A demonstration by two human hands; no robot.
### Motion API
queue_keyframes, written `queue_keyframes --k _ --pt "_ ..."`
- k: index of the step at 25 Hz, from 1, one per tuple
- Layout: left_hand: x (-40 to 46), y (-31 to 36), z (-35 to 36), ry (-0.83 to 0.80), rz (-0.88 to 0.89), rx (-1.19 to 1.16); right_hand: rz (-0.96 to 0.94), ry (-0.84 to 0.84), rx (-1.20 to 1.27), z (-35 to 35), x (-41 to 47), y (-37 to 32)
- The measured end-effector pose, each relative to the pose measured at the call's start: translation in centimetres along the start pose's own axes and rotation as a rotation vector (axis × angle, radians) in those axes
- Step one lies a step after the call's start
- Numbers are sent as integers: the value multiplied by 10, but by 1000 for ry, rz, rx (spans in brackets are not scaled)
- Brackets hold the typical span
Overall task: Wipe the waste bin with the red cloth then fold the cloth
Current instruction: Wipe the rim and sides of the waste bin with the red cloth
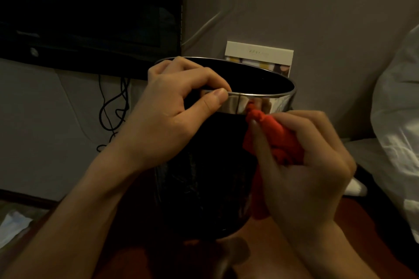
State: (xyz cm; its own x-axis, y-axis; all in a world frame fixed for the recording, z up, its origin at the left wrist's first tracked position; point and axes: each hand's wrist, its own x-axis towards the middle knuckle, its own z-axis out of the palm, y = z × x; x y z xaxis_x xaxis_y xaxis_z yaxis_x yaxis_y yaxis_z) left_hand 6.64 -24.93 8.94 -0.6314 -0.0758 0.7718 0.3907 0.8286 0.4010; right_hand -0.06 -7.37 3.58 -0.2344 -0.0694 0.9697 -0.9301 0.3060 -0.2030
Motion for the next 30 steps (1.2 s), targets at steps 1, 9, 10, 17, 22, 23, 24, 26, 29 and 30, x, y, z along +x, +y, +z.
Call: queue_keyframes --k 1,9,10,17,22,23,24,26,29,30 --pt "0 0 0 1 -1 -1 6 -15 1 2 -3 -2" --pt "0 -1 0 4 8 -2 -6 5 7 1 -1 0" --pt "0 0 0 0 4 -1 -4 1 9 2 -3 0" --pt "0 7 3 21 35 30 -18 -46 51 5 -13 -6" --pt "1 9 7 4 86 67 50 80 11 -11 11 -3" --pt "2 6 4 -7 75 39 55 95 3 -13 15 -1" --pt "2 4 1 -14 62 16 59 96 -5 -15 17 1" --pt "1 2 -1 -14 50 2 63 66 -28 -14 15 4" --pt "1 4 3 4 55 24 40 -39 -7 1 -4 -1" --pt "0 4 3 11 58 25 15 -71 2 7 -10 -3"
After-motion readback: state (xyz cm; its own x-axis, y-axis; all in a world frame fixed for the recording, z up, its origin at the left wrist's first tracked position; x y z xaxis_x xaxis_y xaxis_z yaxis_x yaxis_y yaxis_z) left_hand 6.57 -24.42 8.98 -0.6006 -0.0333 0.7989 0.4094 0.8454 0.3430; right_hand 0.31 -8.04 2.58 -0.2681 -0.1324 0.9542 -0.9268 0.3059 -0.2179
